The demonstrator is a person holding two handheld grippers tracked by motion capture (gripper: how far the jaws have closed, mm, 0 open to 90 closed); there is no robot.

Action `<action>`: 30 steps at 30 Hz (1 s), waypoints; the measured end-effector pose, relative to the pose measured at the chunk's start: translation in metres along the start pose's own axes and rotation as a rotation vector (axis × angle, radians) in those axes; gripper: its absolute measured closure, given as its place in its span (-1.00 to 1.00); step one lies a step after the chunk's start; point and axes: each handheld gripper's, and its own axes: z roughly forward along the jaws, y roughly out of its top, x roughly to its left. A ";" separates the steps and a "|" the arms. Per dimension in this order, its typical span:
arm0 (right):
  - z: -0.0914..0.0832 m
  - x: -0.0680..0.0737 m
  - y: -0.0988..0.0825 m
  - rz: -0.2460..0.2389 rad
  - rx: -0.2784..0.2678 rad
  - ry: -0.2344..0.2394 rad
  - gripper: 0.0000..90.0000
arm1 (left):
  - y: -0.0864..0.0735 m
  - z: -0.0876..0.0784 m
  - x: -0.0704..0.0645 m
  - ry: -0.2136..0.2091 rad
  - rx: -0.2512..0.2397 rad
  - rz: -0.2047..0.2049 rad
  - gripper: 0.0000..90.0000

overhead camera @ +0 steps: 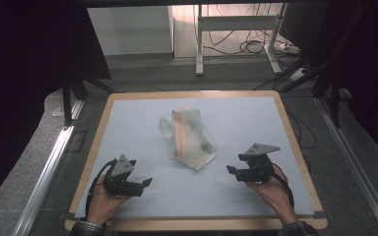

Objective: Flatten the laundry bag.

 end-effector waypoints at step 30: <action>0.042 -0.010 0.022 -0.045 -0.014 -0.053 0.22 | 0.086 0.085 -0.049 -0.227 -0.042 0.121 0.28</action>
